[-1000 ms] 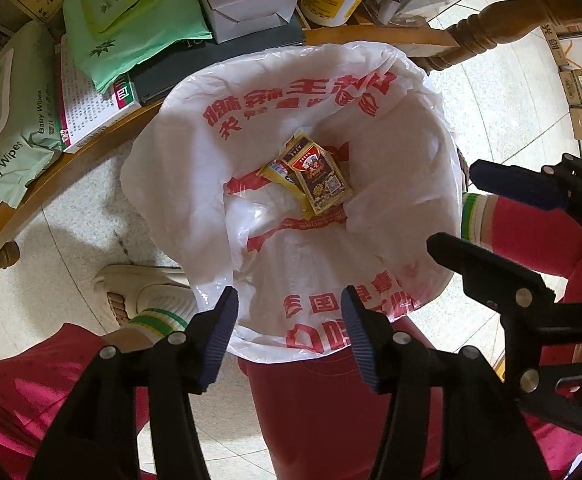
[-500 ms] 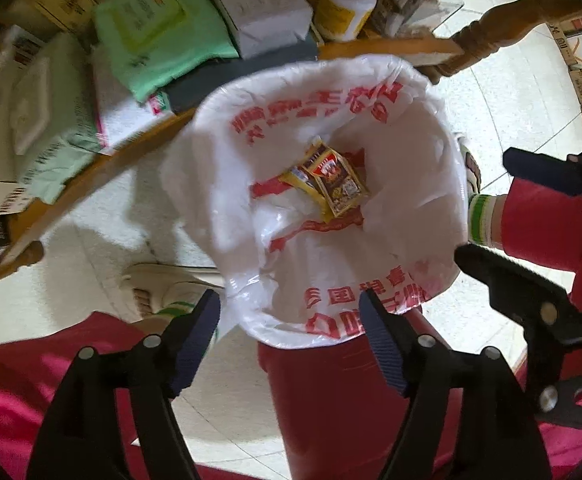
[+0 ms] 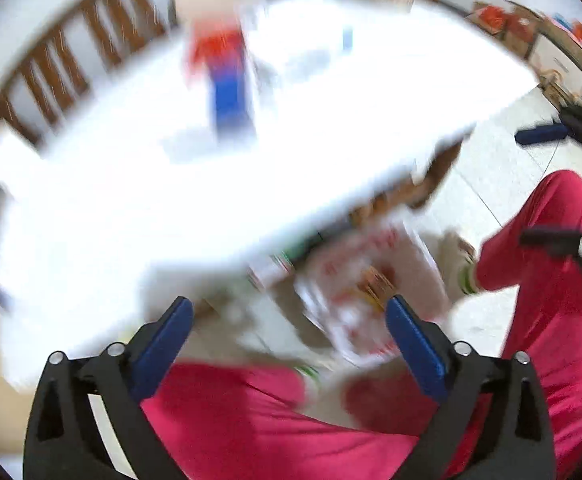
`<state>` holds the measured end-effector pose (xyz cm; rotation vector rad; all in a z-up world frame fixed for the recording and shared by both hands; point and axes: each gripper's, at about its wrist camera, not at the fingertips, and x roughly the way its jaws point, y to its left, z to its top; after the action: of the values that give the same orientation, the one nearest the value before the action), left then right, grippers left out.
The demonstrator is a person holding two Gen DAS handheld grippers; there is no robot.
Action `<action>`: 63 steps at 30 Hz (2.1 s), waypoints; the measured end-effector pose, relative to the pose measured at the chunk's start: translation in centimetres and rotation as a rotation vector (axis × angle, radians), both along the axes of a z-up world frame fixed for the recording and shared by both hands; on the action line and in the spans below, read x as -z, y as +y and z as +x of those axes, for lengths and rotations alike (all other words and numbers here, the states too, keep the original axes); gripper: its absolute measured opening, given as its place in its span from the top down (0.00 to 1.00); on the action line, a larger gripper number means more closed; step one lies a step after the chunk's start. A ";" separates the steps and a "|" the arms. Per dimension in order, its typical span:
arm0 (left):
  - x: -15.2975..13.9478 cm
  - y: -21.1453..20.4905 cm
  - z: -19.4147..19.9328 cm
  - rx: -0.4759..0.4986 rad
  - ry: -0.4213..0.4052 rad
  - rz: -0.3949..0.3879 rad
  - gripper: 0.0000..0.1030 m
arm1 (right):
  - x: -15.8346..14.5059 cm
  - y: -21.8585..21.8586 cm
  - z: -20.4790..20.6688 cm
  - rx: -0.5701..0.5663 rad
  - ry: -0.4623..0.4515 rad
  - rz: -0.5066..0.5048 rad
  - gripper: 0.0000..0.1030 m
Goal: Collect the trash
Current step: 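Raise both tools back over the table toward the remaining trash, then grasp the blue-white cigarette pack with the left tool while the right tool grasps the crumpled tissue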
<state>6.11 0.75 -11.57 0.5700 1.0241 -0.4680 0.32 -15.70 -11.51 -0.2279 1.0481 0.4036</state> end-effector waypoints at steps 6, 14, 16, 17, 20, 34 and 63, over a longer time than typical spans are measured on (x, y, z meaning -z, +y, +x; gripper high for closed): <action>-8.6 1.1 1.4 0.202 -0.225 0.122 0.08 | -11.4 -1.7 1.9 -0.058 -0.170 -0.010 0.06; -13.7 1.2 2.6 0.477 -0.246 0.142 0.08 | -19.6 -2.8 5.2 -0.102 -0.233 -0.002 0.06; -14.0 0.7 3.1 0.518 -0.224 0.145 0.08 | -20.9 -2.8 6.1 -0.106 -0.244 -0.014 0.06; -14.0 0.5 3.3 0.534 -0.219 0.150 0.08 | -21.3 -2.7 6.6 -0.108 -0.249 -0.017 0.06; -13.7 0.0 3.9 0.596 -0.203 0.163 0.08 | -22.2 -2.7 7.9 -0.114 -0.255 -0.030 0.06; -6.0 -2.4 8.8 0.796 -0.086 0.244 0.08 | -15.0 -0.3 15.2 -0.198 -0.041 -0.051 0.06; 2.5 -2.3 10.6 1.056 -0.206 0.357 0.08 | -3.6 3.7 20.8 -0.365 0.212 -0.092 0.06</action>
<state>16.75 -1.55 -14.08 1.4586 0.5366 -1.1289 21.16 -12.00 -7.95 -0.4703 1.2378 0.7213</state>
